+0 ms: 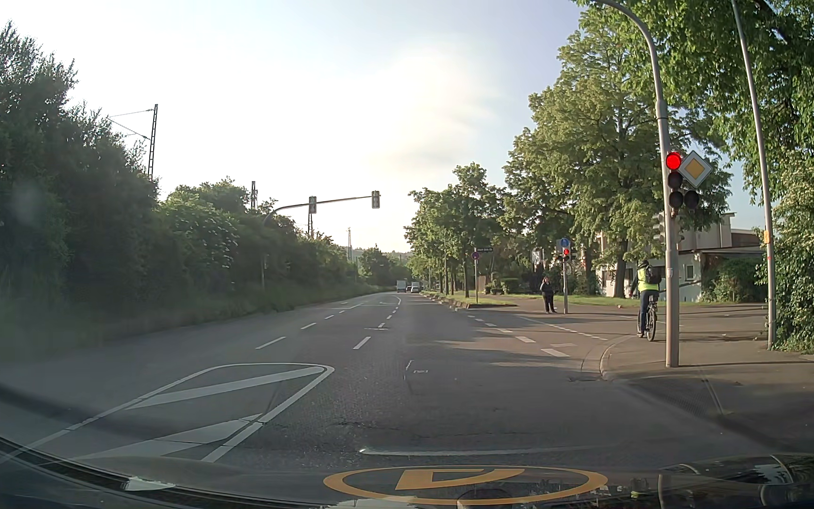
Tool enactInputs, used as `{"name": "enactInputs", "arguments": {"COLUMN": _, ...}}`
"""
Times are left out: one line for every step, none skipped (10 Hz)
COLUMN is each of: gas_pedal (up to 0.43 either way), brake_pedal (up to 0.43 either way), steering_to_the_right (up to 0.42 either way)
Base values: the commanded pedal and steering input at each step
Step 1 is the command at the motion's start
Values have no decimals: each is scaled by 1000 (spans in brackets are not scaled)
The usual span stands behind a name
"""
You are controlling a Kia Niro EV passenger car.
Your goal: Follow the waypoints while adhering to traffic rules and regulations
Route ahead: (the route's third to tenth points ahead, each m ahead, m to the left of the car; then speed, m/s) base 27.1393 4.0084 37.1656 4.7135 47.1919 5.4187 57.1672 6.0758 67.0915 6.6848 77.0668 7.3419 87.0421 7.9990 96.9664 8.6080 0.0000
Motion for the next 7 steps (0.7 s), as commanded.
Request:
{"name": "enactInputs", "arguments": {"gas_pedal": 0, "brake_pedal": 268, "steering_to_the_right": -12}}
{"name": "enactInputs", "arguments": {"gas_pedal": 0, "brake_pedal": 268, "steering_to_the_right": -12}}
{"name": "enactInputs", "arguments": {"gas_pedal": 0, "brake_pedal": 268, "steering_to_the_right": -12}}
{"name": "enactInputs", "arguments": {"gas_pedal": 0, "brake_pedal": 268, "steering_to_the_right": -12}}
{"name": "enactInputs", "arguments": {"gas_pedal": 0, "brake_pedal": 268, "steering_to_the_right": -12}}
{"name": "enactInputs", "arguments": {"gas_pedal": 0, "brake_pedal": 268, "steering_to_the_right": -12}}
{"name": "enactInputs", "arguments": {"gas_pedal": 0, "brake_pedal": 268, "steering_to_the_right": -12}}
